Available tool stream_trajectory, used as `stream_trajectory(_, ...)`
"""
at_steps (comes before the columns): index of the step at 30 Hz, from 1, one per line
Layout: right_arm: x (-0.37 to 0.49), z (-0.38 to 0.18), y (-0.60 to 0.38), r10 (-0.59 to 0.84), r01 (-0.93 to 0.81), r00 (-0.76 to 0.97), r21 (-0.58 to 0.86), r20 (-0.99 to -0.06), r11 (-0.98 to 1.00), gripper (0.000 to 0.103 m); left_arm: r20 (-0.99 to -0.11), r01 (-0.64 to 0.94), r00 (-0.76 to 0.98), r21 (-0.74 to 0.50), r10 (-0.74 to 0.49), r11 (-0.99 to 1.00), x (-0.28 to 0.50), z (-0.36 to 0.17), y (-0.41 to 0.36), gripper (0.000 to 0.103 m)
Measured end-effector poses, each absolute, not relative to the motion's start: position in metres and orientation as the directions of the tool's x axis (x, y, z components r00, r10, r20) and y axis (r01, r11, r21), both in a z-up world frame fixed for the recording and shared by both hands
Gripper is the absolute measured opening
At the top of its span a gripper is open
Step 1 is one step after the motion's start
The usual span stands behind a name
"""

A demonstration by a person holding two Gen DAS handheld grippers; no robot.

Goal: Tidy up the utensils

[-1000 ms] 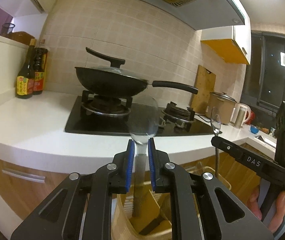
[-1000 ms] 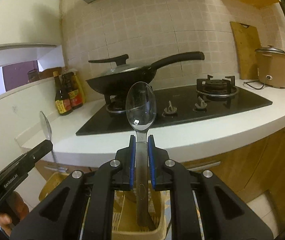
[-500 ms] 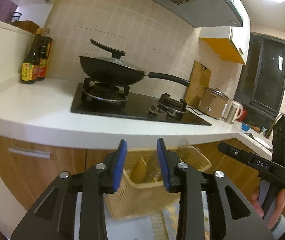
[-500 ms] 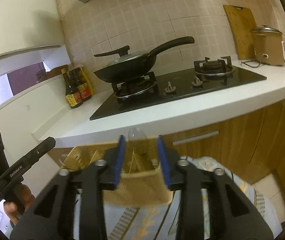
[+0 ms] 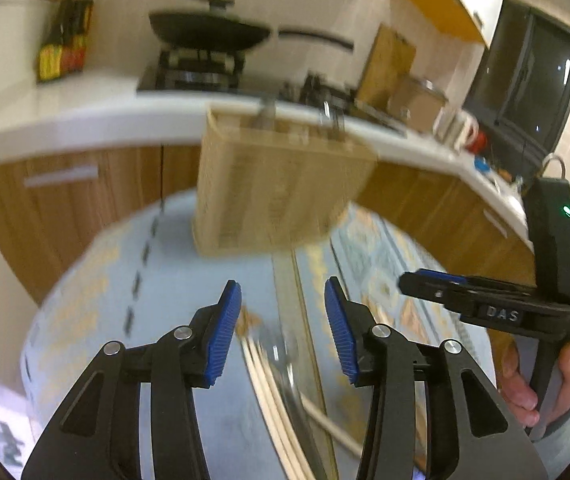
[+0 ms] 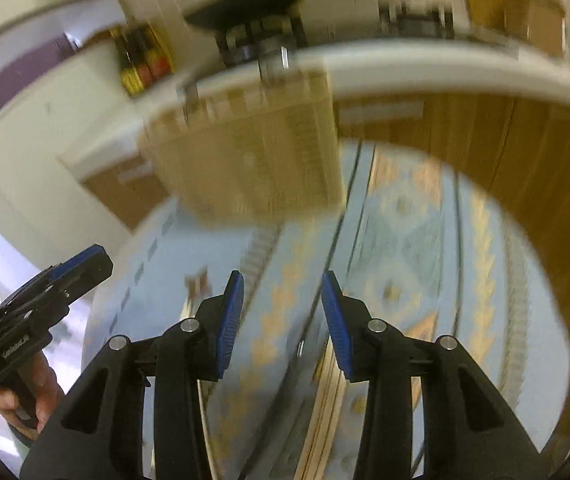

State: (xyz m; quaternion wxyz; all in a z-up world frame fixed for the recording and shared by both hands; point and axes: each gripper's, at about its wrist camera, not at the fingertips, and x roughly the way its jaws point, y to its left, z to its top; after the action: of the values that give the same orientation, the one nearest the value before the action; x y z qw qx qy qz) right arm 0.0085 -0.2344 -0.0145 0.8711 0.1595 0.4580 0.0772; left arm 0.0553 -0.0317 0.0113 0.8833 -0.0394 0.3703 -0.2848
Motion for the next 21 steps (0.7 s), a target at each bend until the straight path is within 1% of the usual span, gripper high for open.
stream_trajectory(4, -0.001, -0.044, -0.226, 0.308, 0.039, 0.485, 0.372, -0.818, 0.927, 0.037, -0.72, 0.496, 0.463, -0.273, -0.517, 0.824, 0.041, -0.019, -0.037, 0.041)
stream_trajectory(7, -0.007, -0.054, -0.225, 0.33, 0.051, 0.462, 0.397, -0.823, 0.917, 0.037, -0.768, 0.531, 0.408, -0.241, -0.494, 0.813, 0.03, -0.037, -0.045, 0.041)
stream_trajectory(9, -0.011, -0.058, -0.225, 0.336, 0.054, 0.458, 0.403, -0.823, 0.914, 0.035, -0.782, 0.549, 0.393, -0.222, -0.483, 0.806, 0.025, -0.043, -0.049, 0.04)
stream_trajectory(11, -0.011, -0.06, -0.225, 0.329, 0.066, 0.452, 0.399, -0.829, 0.915, 0.035, -0.804, 0.566, 0.37, -0.203, -0.467, 0.799, 0.02, -0.049, -0.056, 0.035)
stream_trajectory(12, -0.012, -0.062, -0.225, 0.334, 0.068, 0.447, 0.404, -0.83, 0.912, 0.035, -0.811, 0.569, 0.365, -0.195, -0.457, 0.799, 0.018, -0.051, -0.059, 0.034)
stream_trajectory(18, -0.014, -0.066, -0.227, 0.367, 0.079, 0.427, 0.438, -0.827, 0.895, 0.035, -0.847, 0.543, 0.4, -0.089, -0.35, 0.835, 0.023, -0.057, -0.078, 0.03)
stream_trajectory(19, -0.014, -0.068, -0.227, 0.369, 0.082, 0.424, 0.441, -0.827, 0.894, 0.035, -0.855, 0.536, 0.406, -0.065, -0.324, 0.842, 0.026, -0.058, -0.082, 0.028)
stream_trajectory(21, -0.017, -0.071, -0.229, 0.371, 0.083, 0.419, 0.442, -0.829, 0.893, 0.035, -0.863, 0.528, 0.407, -0.044, -0.298, 0.848, 0.031, -0.06, -0.089, 0.027)
